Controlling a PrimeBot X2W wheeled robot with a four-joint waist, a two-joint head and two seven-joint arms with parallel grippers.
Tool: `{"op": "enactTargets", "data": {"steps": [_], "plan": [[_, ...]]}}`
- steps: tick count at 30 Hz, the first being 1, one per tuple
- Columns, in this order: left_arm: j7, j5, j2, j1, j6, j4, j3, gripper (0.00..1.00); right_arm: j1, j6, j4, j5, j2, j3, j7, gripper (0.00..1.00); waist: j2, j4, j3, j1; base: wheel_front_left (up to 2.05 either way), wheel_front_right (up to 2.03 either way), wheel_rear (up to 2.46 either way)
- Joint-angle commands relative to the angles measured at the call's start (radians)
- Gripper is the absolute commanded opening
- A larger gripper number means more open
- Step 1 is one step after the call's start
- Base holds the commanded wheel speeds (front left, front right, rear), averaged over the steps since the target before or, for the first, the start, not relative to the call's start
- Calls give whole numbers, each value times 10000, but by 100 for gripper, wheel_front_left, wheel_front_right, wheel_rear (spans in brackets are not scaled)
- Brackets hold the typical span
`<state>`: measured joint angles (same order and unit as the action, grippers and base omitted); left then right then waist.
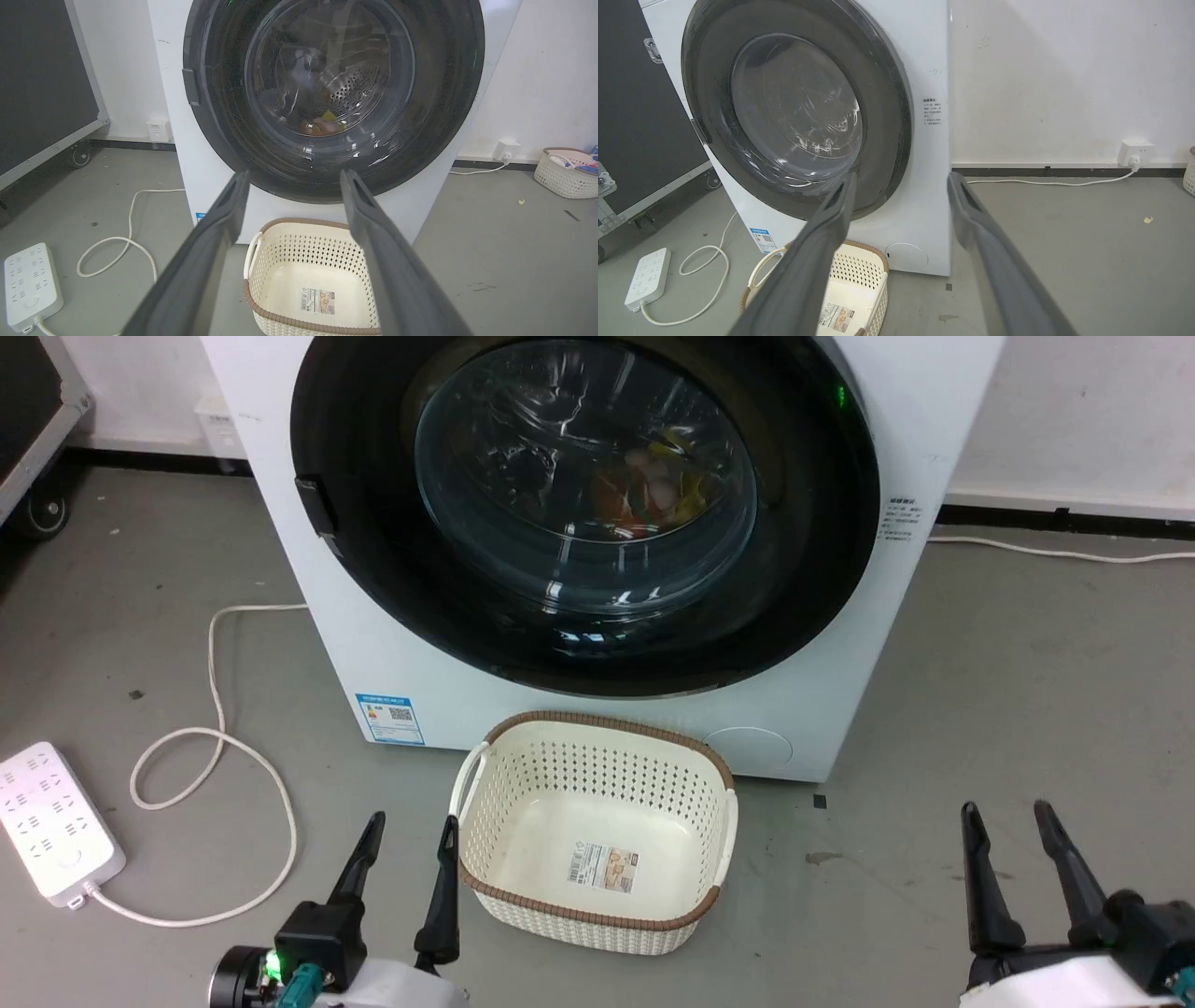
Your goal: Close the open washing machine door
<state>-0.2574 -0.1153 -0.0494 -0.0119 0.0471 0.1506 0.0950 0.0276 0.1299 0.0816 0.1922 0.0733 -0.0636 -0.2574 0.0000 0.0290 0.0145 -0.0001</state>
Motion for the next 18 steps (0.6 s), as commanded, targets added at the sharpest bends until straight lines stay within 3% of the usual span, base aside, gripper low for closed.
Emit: {"op": "enactTargets", "data": {"steps": [1, 13, 14, 18], "plan": [[-43, 80, -9, 180, -25, 65, 32, 100, 263, 8, -142, -110, -114, -34, -43, 100, 0, -20, -64, 1, 0, 0, 0], [-44, 229, -14, 109, -95, 231, -16, 100, 467, 8, -194, -286, -226, 36, -43, 100, 0, 39, -104, 1, 0, 0, 0], [0, 173, -2, 112, -73, 220, -12, 0, 320, 0, -171, -261, -176, 35, 0, 0, 0, 41, -102, 1, 0, 0, 0], [46, 178, 0, 112, -92, 201, -24, 0, 307, 0, -176, -277, -177, 37, 33, 0, 0, 40, -100, 1, 0, 0, 0]]}}
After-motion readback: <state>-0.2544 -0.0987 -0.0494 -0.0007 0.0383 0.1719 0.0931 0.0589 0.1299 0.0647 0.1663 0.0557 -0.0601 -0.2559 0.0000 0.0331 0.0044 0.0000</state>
